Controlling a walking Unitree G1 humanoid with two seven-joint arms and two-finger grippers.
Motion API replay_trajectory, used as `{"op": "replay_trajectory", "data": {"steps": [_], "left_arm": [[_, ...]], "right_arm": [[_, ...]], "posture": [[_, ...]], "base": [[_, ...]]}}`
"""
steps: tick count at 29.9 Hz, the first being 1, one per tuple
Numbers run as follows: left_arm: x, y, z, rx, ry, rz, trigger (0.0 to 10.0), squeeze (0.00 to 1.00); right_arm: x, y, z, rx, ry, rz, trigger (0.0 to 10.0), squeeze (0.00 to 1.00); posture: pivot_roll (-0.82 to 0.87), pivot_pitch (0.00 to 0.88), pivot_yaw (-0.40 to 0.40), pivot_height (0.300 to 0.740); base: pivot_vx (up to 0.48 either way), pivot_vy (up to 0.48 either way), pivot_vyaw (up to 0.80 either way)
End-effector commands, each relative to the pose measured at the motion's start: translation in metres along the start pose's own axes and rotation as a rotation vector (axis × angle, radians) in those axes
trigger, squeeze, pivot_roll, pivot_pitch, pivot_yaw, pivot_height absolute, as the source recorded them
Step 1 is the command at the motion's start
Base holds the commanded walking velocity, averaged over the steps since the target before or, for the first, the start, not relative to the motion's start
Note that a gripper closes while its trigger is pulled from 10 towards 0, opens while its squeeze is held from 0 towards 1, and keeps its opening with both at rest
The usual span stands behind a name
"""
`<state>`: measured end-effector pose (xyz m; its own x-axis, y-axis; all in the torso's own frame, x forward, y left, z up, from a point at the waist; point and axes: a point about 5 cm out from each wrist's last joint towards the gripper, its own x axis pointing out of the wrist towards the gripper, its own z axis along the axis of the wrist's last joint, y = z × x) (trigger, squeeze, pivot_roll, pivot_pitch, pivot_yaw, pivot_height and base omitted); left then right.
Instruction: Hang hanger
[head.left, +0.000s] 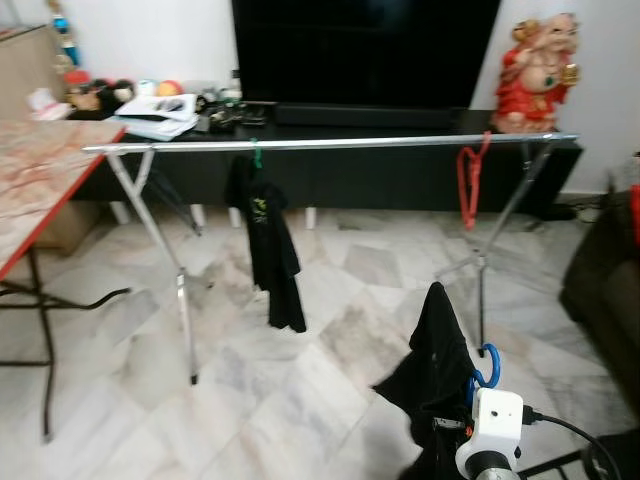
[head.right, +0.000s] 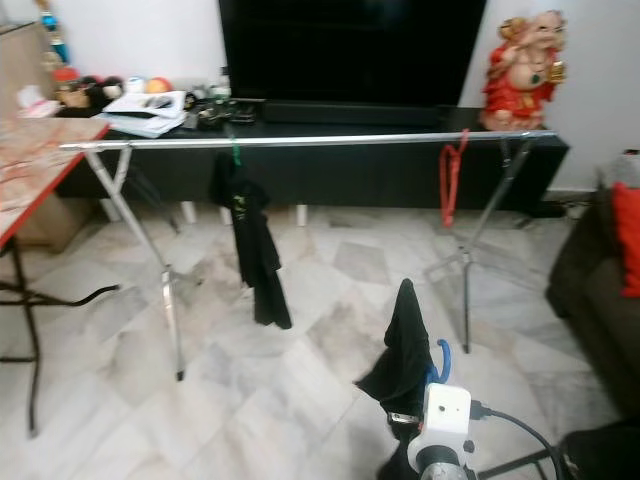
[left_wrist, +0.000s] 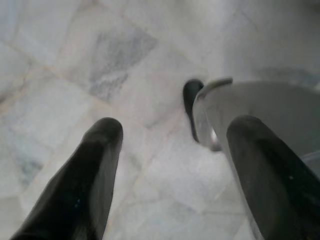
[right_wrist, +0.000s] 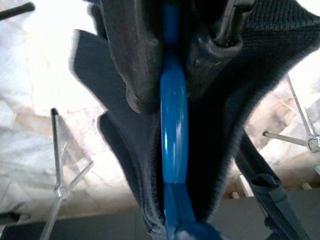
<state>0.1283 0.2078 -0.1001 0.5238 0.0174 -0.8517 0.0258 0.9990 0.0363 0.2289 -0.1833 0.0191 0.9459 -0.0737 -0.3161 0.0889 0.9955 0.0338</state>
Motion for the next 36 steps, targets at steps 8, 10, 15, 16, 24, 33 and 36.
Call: {"op": "replay_trajectory", "data": {"steps": [8, 10, 15, 16, 24, 33, 36], "left_arm": [[-0.0009, 0.0013, -0.0049, -0.007, 0.028, -0.001, 10.0, 0.00], [-0.0010, 0.0014, -0.0050, -0.007, 0.028, -0.002, 10.0, 0.00], [-0.0010, 0.0011, -0.0052, -0.006, 0.030, -0.003, 10.0, 0.00], [-0.0009, 0.0011, -0.0052, -0.006, 0.030, -0.004, 10.0, 0.00], [-0.0009, 0.0016, -0.0042, 0.015, 0.025, -0.007, 10.0, 0.00], [-0.0008, 0.0016, -0.0040, 0.019, 0.026, -0.009, 10.0, 0.00], [-0.0007, 0.0014, -0.0037, 0.019, 0.027, -0.011, 10.0, 0.00]], "right_arm": [[0.0014, 0.0011, 0.0037, -0.023, -0.011, 0.013, 10.0, 0.00], [0.0015, 0.0012, 0.0035, -0.024, -0.009, 0.013, 10.0, 0.00], [0.0015, 0.0010, 0.0030, -0.027, -0.005, 0.016, 10.0, 0.00], [0.0017, 0.0012, 0.0030, -0.028, -0.004, 0.017, 10.0, 0.00], [0.0032, 0.0038, 0.0032, -0.030, -0.003, 0.022, 10.0, 0.00], [0.0039, 0.0033, 0.0034, -0.033, -0.003, 0.017, 10.0, 0.00], [0.0048, 0.0021, 0.0038, -0.036, -0.002, 0.014, 10.0, 0.00]], "posture": [[-0.08, 0.053, 0.018, 0.740], [-0.08, 0.052, 0.019, 0.740], [-0.08, 0.049, 0.020, 0.740], [-0.08, 0.048, 0.020, 0.740], [-0.08, 0.042, 0.024, 0.740], [-0.08, 0.040, 0.025, 0.740], [-0.09, 0.042, 0.023, 0.740]], "base": [[0.000, 0.267, 0.00], [0.000, 0.362, 0.00], [0.000, 0.359, 0.00], [0.000, 0.356, 0.00], [0.000, 0.134, 0.00], [0.000, 0.000, 0.00], [0.000, 0.000, 0.00]]}}
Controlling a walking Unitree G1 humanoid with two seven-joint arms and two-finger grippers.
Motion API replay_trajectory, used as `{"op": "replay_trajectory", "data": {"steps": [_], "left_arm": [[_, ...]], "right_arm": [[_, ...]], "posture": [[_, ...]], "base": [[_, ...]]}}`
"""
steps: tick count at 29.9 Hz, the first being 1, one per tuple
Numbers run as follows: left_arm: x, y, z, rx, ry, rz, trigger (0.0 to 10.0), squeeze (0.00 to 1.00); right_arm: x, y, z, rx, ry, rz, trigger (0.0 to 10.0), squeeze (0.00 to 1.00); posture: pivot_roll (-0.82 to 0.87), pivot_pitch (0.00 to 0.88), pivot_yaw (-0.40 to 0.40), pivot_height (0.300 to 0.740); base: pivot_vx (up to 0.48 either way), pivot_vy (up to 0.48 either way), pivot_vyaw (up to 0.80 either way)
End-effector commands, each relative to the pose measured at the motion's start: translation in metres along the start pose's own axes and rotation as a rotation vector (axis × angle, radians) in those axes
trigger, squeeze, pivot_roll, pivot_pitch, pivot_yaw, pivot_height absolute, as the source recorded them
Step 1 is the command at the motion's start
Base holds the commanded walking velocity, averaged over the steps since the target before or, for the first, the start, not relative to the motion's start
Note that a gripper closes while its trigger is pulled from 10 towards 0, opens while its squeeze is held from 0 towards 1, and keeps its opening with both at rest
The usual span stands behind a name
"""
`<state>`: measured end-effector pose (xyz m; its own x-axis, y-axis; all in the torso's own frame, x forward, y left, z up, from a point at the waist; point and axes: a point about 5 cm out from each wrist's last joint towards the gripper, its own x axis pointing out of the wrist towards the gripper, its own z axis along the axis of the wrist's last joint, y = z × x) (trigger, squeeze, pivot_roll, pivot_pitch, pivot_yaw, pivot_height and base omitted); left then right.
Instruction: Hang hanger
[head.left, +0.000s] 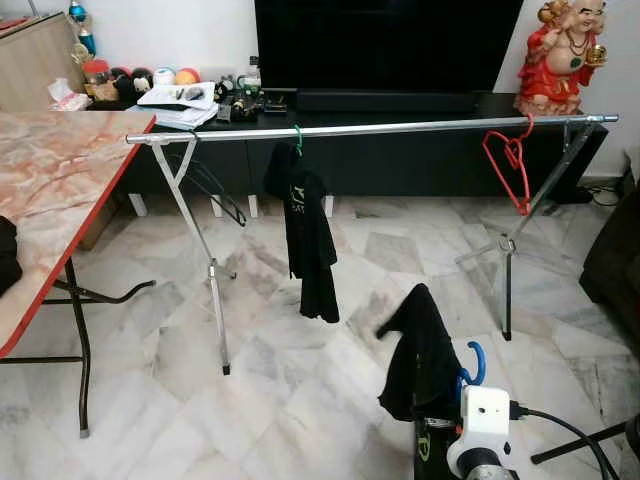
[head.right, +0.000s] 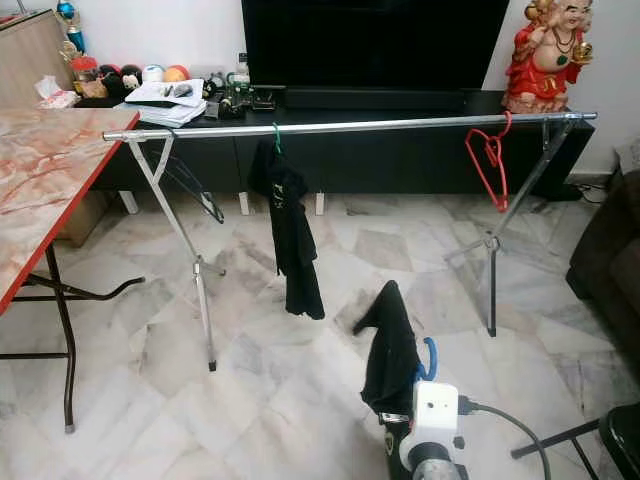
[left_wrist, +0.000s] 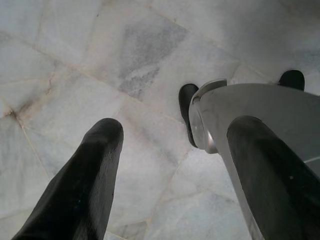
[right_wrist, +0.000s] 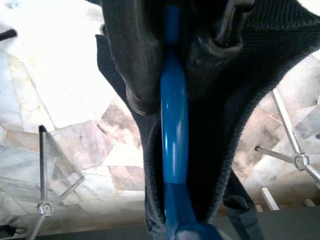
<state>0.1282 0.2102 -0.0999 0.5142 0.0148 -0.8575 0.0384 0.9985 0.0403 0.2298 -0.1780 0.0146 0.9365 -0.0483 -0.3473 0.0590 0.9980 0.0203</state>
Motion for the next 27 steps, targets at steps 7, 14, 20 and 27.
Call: {"op": "replay_trajectory", "data": {"steps": [7, 14, 20, 27], "left_arm": [[0.000, -0.001, -0.003, 0.010, 0.016, -0.008, 10.0, 0.00], [0.000, 0.000, 0.009, 0.186, -0.058, 0.002, 10.0, 0.00], [0.000, 0.016, 0.089, 0.367, -0.338, -0.029, 10.0, 0.00], [-0.008, 0.009, 0.151, 0.647, -0.490, -0.154, 10.0, 0.00]], "right_arm": [[0.004, -0.005, 0.008, -0.050, -0.024, 0.000, 10.0, 0.00], [0.016, -0.019, 0.011, -0.478, 0.108, 0.325, 10.0, 0.00], [0.023, -0.022, 0.030, -0.602, 0.113, 0.516, 10.0, 0.00], [0.021, -0.012, 0.061, -0.767, 0.095, 0.824, 10.0, 0.00]], "posture": [[-0.08, 0.044, 0.022, 0.740], [-0.10, 0.060, 0.030, 0.740], [-0.08, 0.065, 0.032, 0.740], [-0.07, 0.072, 0.026, 0.740]], "base": [[0.000, 0.000, 0.00], [0.000, 0.000, 0.00], [0.000, 0.000, 0.00], [0.000, 0.000, 0.00]]}}
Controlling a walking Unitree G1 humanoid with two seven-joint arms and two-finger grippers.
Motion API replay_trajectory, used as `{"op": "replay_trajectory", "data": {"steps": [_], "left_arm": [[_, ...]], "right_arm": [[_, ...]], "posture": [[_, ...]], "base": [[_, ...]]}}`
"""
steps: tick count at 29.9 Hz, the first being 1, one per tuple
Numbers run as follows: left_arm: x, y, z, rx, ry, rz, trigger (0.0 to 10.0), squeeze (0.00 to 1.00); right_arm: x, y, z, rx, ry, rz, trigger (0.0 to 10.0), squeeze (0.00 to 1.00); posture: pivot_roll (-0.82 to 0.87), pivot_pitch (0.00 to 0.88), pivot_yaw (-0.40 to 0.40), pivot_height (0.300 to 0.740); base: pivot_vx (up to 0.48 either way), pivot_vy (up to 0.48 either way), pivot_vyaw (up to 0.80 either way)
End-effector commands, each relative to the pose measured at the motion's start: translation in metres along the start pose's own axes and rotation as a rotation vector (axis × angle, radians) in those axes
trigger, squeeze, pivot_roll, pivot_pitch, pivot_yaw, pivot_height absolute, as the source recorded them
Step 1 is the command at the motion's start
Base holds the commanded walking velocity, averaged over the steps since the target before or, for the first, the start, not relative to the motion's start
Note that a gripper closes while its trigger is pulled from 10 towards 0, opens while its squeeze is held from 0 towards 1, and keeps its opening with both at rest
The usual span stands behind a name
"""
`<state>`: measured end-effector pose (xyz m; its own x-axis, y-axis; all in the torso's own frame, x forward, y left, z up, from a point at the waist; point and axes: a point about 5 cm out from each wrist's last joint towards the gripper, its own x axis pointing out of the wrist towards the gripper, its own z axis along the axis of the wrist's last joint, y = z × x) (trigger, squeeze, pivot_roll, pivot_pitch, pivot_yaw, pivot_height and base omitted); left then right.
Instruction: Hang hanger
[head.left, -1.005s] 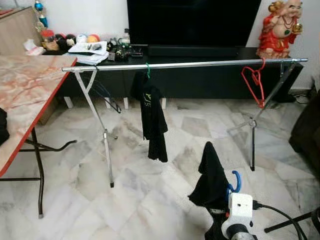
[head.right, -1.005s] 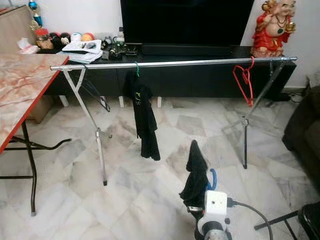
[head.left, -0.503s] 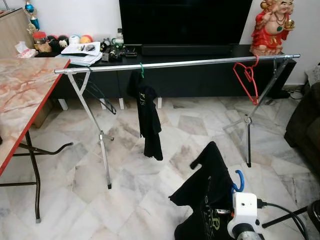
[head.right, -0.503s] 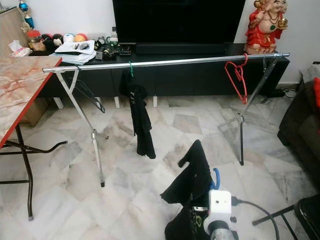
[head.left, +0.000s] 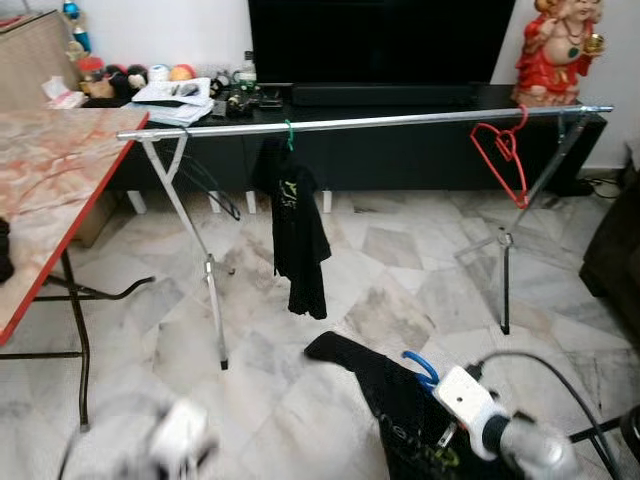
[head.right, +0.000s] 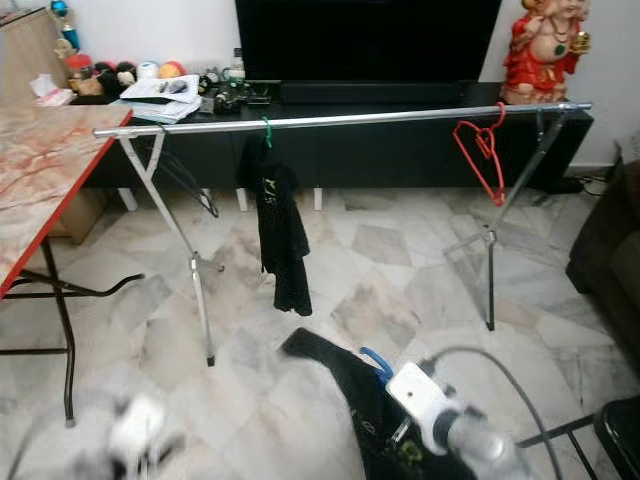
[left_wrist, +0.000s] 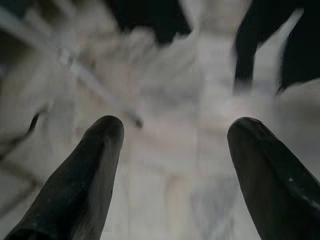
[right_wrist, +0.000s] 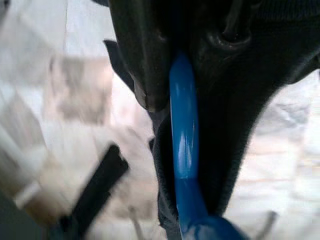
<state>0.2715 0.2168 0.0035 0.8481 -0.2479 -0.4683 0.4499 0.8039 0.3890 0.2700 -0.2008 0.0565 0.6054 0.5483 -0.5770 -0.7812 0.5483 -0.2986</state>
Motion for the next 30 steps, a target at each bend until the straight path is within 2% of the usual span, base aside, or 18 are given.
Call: {"op": "replay_trajectory", "data": {"steps": [1, 2, 3, 4, 9, 16, 29, 30], "left_arm": [[-0.005, -0.020, -0.017, 0.031, 0.070, -0.109, 10.0, 0.00], [-0.001, -0.022, -0.009, 0.120, 0.054, -0.169, 10.0, 0.00], [-0.001, -0.022, -0.009, 0.120, 0.054, -0.169, 10.0, 0.00], [0.003, -0.026, -0.003, 0.197, 0.044, -0.232, 10.0, 0.00], [0.008, -0.032, 0.006, 0.255, 0.026, -0.288, 10.0, 0.00], [0.014, -0.039, 0.012, 0.242, 0.027, -0.308, 10.0, 0.00], [0.019, -0.041, 0.016, 0.224, 0.036, -0.283, 10.0, 0.00], [0.020, -0.040, 0.017, 0.212, 0.033, -0.273, 3.7, 0.00]], "right_arm": [[-0.001, 0.002, 0.010, -0.040, -0.041, 0.063, 10.0, 0.00], [-0.006, 0.002, 0.017, -0.070, -0.056, 0.125, 10.0, 0.00], [-0.006, 0.002, 0.017, -0.070, -0.056, 0.125, 10.0, 0.00], [-0.012, 0.003, 0.023, -0.090, -0.069, 0.169, 10.0, 0.00], [-0.021, 0.000, 0.029, -0.142, -0.067, 0.189, 10.0, 0.00], [-0.036, 0.001, 0.048, -0.185, -0.117, 0.251, 10.0, 0.00], [-0.040, 0.007, 0.059, -0.192, -0.145, 0.287, 10.0, 0.00], [-0.040, 0.008, 0.059, -0.192, -0.147, 0.289, 10.0, 0.00]], "posture": [[-0.07, 0.072, 0.026, 0.740], [-0.07, 0.075, 0.024, 0.740], [-0.07, 0.075, 0.024, 0.740], [-0.08, 0.080, 0.021, 0.740], [-0.09, 0.087, 0.020, 0.740], [-0.11, 0.091, 0.019, 0.740], [-0.11, 0.079, 0.018, 0.740], [-0.11, 0.077, 0.018, 0.740]], "base": [[0.000, 0.000, 0.00], [0.000, 0.000, 0.00], [0.000, 0.000, 0.00], [0.000, 0.000, 0.00], [0.000, 0.000, 0.00], [0.000, 0.000, 0.00], [0.000, 0.000, 0.00], [0.000, 0.000, 0.00]]}}
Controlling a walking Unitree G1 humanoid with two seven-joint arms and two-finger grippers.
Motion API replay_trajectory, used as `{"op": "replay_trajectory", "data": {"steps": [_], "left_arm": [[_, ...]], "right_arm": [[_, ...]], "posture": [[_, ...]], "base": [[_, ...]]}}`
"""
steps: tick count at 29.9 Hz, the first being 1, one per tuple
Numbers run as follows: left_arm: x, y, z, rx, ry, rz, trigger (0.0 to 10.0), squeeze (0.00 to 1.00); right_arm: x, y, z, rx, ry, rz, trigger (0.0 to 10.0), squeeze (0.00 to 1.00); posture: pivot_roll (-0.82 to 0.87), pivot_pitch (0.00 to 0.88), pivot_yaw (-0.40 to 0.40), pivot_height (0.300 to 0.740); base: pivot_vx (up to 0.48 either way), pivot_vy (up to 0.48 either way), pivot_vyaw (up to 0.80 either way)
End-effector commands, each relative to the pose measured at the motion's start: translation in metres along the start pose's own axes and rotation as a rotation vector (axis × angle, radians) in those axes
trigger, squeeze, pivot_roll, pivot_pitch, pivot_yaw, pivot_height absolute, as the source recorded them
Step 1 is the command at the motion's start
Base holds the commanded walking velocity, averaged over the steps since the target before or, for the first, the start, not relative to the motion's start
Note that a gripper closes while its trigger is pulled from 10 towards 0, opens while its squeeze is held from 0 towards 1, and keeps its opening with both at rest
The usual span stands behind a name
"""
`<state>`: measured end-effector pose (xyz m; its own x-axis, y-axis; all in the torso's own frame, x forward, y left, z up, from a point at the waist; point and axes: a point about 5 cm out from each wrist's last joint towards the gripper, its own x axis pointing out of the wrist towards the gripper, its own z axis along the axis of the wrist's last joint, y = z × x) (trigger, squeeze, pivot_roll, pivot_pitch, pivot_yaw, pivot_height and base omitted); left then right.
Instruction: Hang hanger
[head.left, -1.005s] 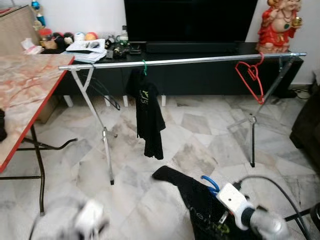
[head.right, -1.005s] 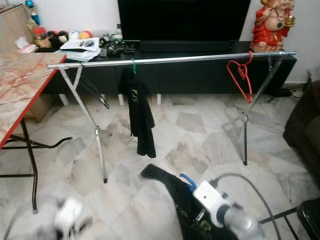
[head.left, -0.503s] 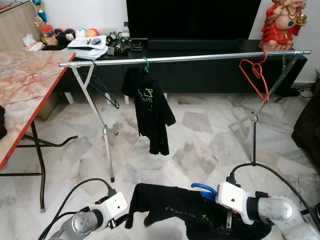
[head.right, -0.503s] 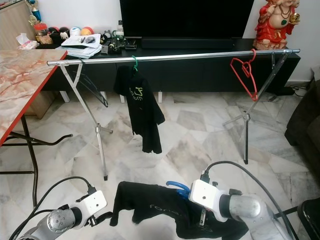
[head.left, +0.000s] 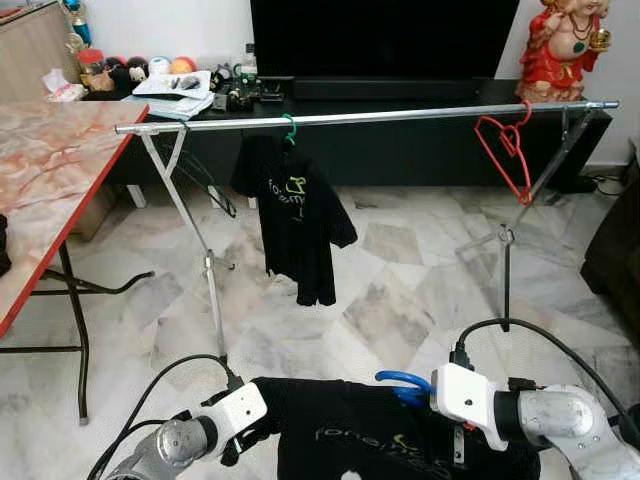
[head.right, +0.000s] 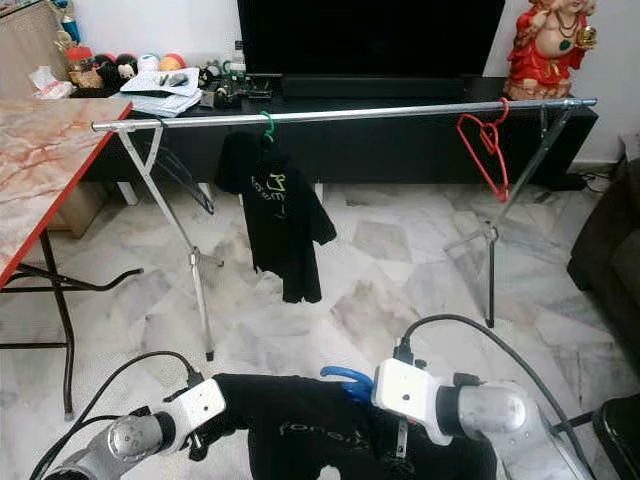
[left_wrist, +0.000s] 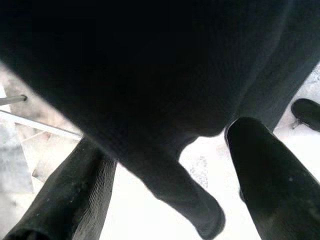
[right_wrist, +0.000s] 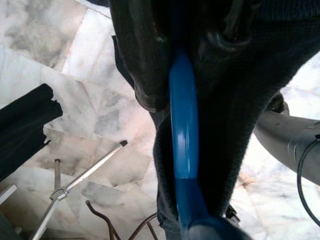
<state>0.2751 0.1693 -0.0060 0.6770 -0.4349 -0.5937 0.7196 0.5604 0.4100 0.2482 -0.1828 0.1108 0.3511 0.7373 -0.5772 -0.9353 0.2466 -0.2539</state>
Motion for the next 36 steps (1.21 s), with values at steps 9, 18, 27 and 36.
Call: {"op": "replay_trajectory", "data": {"steps": [9, 18, 27, 36], "left_arm": [[0.004, 0.005, 0.005, -0.087, -0.011, 0.052, 0.0, 0.00], [0.007, 0.013, 0.014, -0.169, -0.057, 0.103, 0.0, 0.00], [0.007, 0.015, 0.017, -0.215, -0.083, 0.128, 0.0, 0.00], [0.007, 0.016, 0.017, -0.232, -0.089, 0.134, 0.0, 0.00]], "right_arm": [[-0.006, -0.006, 0.017, -0.038, -0.057, -0.024, 10.0, 0.00], [-0.006, -0.002, 0.020, -0.036, -0.075, -0.002, 10.0, 0.00], [-0.007, 0.003, 0.020, -0.028, -0.075, 0.021, 10.0, 0.00], [-0.007, 0.003, 0.020, -0.024, -0.072, 0.023, 10.0, 0.00]], "posture": [[-0.12, 0.067, 0.015, 0.740], [-0.12, 0.050, 0.018, 0.740], [-0.12, 0.038, 0.019, 0.740], [-0.12, 0.038, 0.020, 0.740]], "base": [[0.000, 0.000, 0.00], [0.000, 0.000, 0.00], [0.000, 0.000, 0.00], [0.000, 0.000, 0.00]]}}
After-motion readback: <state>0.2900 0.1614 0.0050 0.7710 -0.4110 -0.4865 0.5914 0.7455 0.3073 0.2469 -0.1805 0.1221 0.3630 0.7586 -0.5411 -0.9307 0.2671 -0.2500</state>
